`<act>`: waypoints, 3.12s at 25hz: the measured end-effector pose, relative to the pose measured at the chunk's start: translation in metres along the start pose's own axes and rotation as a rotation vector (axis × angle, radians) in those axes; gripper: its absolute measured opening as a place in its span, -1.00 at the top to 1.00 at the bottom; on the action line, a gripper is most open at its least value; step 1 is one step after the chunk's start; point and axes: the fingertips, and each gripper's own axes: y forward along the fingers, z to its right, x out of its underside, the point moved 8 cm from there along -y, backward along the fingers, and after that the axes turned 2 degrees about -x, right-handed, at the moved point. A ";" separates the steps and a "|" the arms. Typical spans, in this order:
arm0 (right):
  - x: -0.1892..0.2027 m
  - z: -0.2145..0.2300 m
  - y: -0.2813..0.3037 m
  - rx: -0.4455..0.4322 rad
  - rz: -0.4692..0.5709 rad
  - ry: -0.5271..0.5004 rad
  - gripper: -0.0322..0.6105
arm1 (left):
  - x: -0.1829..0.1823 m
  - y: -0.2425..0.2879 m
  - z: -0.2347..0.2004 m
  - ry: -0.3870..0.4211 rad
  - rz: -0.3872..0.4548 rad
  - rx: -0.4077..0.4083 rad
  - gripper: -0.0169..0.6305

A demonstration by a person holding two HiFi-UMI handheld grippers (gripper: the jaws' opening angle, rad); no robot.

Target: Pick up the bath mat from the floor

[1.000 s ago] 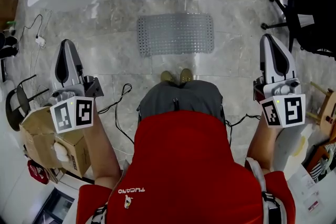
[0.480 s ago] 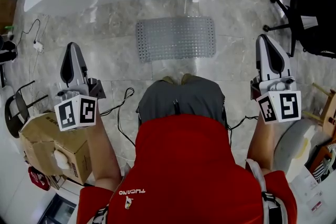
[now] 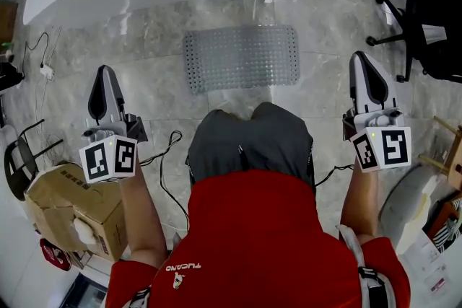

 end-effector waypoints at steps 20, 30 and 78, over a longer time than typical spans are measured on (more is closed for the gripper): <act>0.130 0.018 0.066 0.036 -0.034 -0.007 0.89 | 0.147 0.066 -0.002 0.020 -0.032 0.026 0.93; 0.211 0.013 0.096 0.042 -0.051 -0.023 0.89 | 0.239 0.088 -0.005 0.014 -0.039 0.026 0.93; 0.590 0.063 0.209 0.011 -0.531 0.227 0.16 | 0.635 0.175 -0.025 -0.101 -0.645 0.052 0.32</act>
